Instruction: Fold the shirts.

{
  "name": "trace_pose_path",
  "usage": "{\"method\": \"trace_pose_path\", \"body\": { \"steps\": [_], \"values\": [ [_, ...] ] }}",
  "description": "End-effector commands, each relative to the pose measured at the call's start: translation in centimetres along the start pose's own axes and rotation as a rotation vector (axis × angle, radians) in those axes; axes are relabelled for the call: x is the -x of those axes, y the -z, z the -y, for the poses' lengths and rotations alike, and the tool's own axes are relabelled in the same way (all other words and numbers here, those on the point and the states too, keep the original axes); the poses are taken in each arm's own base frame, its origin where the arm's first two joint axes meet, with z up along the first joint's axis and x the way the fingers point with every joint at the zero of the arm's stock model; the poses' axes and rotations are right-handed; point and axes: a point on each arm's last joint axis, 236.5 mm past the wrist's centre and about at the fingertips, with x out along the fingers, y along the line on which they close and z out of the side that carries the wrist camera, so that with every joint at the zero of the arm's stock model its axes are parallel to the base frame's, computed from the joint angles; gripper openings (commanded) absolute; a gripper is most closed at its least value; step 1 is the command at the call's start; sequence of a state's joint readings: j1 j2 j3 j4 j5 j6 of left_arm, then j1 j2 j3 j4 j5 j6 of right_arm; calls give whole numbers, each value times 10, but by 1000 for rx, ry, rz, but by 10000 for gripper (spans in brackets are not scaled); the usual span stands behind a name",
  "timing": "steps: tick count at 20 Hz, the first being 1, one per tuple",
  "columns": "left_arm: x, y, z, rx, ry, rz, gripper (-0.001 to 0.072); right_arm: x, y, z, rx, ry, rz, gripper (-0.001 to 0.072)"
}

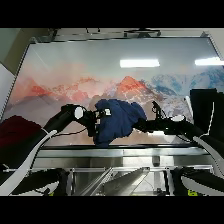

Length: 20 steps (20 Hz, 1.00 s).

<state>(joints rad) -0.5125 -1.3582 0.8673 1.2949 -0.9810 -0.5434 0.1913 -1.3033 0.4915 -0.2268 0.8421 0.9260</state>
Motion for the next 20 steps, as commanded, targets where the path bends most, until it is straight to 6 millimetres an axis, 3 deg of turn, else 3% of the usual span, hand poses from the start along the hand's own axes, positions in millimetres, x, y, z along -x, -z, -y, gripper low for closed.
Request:
{"method": "trace_pose_path", "body": {
  "steps": [1,2,3,6,9,12,15,17,19,20],
  "values": [
    [-16,1,18,-57,12,-23,606,0,-1,0,-1,-1,1,13],
    [-18,1,20,-37,9,-23,195,0,-1,0,-1,-1,1,14],
    [-18,-1,17,-14,-2,-15,3,0,0,-1,0,-3,0,14],
    [4,-22,-8,149,-74,46,24,4,6,-14,1,-57,-45,13],
    [63,-36,-40,415,-128,137,25,27,7,-50,57,-191,-104,13],
    [134,-16,-58,641,-172,211,25,73,-16,-90,155,-300,-50,12],
    [222,-2,-54,798,-204,417,25,151,-40,-152,285,-427,100,13],
    [296,-18,-40,849,-193,685,26,216,-40,-216,388,-588,244,12],
    [382,-51,-10,754,-167,996,26,271,-13,-280,550,-722,355,13],
    [426,-71,16,646,-155,1138,26,292,10,-308,652,-755,391,13]
  ]
}}
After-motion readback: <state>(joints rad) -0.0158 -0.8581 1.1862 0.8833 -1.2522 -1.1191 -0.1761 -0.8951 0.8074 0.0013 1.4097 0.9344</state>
